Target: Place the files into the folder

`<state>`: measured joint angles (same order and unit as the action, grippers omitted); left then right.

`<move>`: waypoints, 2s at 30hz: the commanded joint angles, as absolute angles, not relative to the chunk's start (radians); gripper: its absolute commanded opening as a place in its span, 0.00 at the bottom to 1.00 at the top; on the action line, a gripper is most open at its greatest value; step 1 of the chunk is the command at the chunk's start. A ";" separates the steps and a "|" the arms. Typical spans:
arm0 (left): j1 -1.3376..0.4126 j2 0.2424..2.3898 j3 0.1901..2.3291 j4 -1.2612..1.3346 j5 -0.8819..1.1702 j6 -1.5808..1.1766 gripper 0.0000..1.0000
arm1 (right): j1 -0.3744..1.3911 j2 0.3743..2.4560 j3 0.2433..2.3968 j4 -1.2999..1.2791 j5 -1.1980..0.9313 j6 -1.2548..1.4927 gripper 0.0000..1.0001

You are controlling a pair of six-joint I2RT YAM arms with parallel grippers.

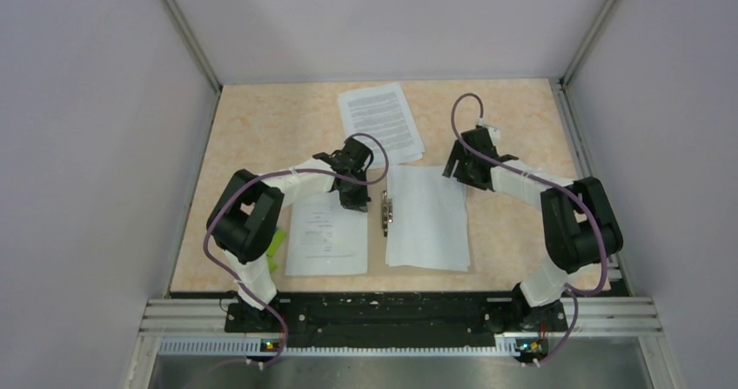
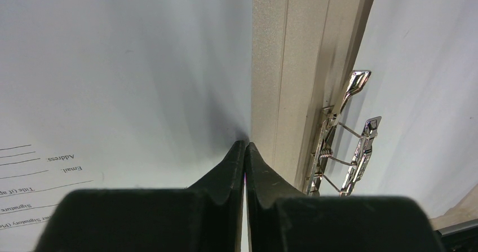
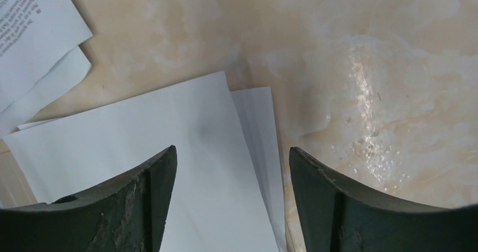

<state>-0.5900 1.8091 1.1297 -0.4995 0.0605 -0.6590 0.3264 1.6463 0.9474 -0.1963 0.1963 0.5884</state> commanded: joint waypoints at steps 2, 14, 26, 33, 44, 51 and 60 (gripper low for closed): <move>-0.595 1.857 1.111 -0.561 0.039 -0.647 0.07 | 0.297 1.574 0.870 -0.134 0.182 0.645 0.67; -0.595 1.857 1.116 -0.567 0.032 -0.647 0.07 | 0.267 1.585 0.787 -0.024 0.046 0.658 0.48; -0.595 1.860 1.114 -0.570 0.030 -0.648 0.06 | 0.275 1.577 0.789 -0.037 0.054 0.620 0.32; -0.597 1.859 1.111 -0.570 0.030 -0.650 0.06 | 0.312 1.582 0.794 -0.062 0.109 0.598 0.29; -0.604 1.855 1.102 -0.567 0.033 -0.663 0.06 | 0.316 1.543 0.769 -0.086 0.159 0.583 0.31; -0.604 1.848 1.103 -0.566 0.034 -0.674 0.07 | 0.316 1.514 0.776 -0.115 0.173 0.561 0.39; -0.603 1.803 1.218 -0.622 0.023 -0.669 0.19 | 0.317 1.501 0.905 -0.156 0.158 0.499 0.64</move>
<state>-0.5968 1.8091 1.1454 -0.5228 0.0566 -0.6781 0.3077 1.5402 0.7956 -0.1566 0.1574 0.5465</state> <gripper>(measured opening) 0.170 0.599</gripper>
